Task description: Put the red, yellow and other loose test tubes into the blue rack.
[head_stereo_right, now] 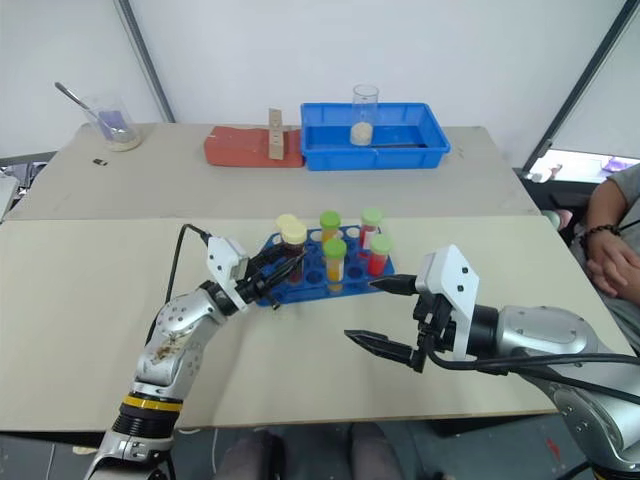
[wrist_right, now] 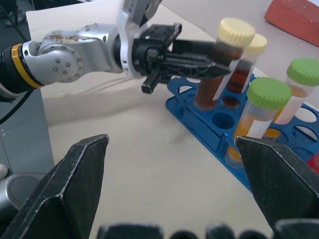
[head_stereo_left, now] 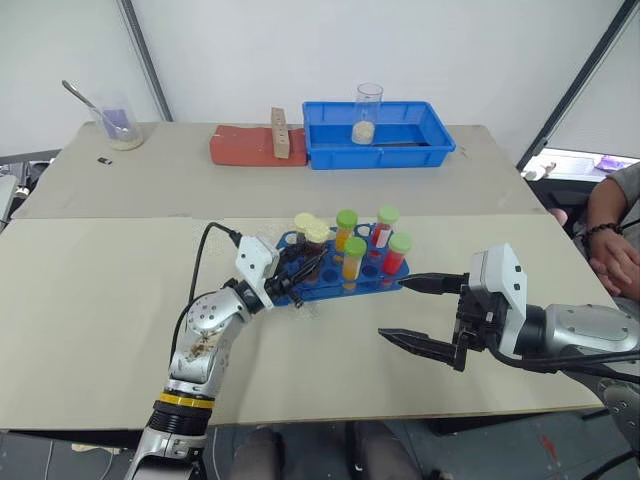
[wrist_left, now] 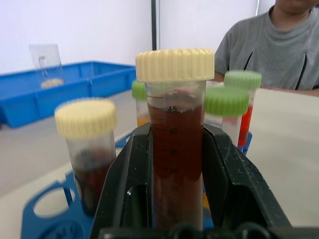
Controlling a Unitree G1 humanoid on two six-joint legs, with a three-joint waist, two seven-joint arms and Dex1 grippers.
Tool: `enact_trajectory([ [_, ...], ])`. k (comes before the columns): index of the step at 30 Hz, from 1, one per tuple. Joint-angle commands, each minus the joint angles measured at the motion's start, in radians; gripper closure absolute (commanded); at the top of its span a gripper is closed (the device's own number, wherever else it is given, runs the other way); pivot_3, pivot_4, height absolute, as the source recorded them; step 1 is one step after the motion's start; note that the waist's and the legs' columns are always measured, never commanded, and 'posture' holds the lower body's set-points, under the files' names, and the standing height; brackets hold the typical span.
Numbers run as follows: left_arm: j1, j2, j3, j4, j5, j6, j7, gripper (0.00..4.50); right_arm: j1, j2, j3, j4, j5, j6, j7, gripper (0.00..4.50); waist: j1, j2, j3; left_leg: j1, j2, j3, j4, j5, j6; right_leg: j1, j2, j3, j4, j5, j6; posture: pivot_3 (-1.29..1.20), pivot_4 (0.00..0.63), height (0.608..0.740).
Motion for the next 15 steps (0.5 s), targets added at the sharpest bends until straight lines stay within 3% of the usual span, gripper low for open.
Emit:
enact_trajectory([
  [1, -0.009, 0.001, -0.007, -0.016, 0.009, -0.029, -0.003, 3.62, -0.015, 0.005, -0.006, -0.023, 0.002, -0.028, -0.002, 0.0, 0.002, 0.0, 0.0, 0.0, 0.0, 0.0, 0.0, 0.0, 0.0, 0.0, 0.0, 0.0, 0.0, 0.0, 0.0, 0.0, 0.15, 0.705],
  [10, -0.004, 0.006, 0.007, -0.003, 0.007, -0.025, 0.006, 3.62, -0.018, 0.007, -0.003, -0.022, 0.004, -0.025, -0.007, 0.0, 0.002, 0.0, 0.0, -0.001, 0.0, 0.0, -0.001, 0.0, 0.0, 0.0, 0.0, 0.0, -0.003, 0.0, 0.0, 0.0, 0.15, 0.705],
  [15, 0.008, 0.042, 0.019, -0.028, -0.026, 0.017, -0.032, 1.31, -0.019, 0.007, 0.0, -0.02, 0.003, -0.024, -0.01, 0.0, 0.001, 0.0, 0.0, -0.001, 0.0, 0.0, -0.002, 0.0, 0.0, 0.0, 0.0, 0.0, -0.003, 0.0, 0.0, 0.0, 0.15, 0.705],
])
